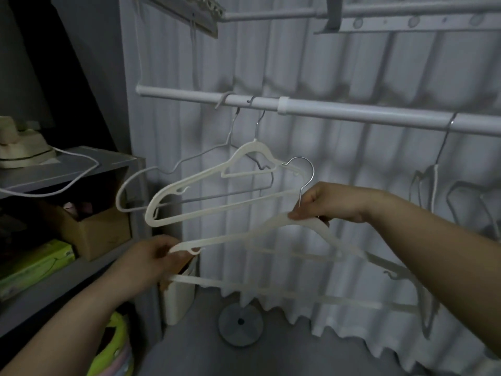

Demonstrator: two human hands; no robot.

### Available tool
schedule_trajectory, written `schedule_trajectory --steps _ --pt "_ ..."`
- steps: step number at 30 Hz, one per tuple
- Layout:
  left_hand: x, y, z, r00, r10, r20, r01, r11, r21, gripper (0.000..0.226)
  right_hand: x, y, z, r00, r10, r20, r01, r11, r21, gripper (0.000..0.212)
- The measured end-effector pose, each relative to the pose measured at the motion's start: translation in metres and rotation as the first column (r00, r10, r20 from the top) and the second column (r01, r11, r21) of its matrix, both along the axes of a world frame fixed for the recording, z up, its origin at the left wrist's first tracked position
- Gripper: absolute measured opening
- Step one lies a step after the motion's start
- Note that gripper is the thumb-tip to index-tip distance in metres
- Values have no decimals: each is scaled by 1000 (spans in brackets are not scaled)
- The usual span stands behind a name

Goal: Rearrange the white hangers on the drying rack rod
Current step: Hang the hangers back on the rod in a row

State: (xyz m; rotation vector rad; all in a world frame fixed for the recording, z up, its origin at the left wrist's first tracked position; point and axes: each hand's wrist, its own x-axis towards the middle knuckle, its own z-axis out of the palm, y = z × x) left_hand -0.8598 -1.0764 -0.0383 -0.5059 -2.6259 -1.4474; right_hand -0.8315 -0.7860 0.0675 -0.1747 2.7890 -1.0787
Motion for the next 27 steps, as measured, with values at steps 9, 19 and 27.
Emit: schedule_trajectory --steps 9,19,27 --pt "-7 43 -10 995 34 -90 -50 982 -181 44 16 8 -4 990 -122 -66 117 991 -65 20" --pt "20 98 17 893 -414 177 391 908 150 9 18 1 -1 941 -331 -72 320 939 -124 22" --pt "29 103 52 908 -418 37 420 906 -49 19 10 -5 11 908 -370 -195 356 929 -104 25"
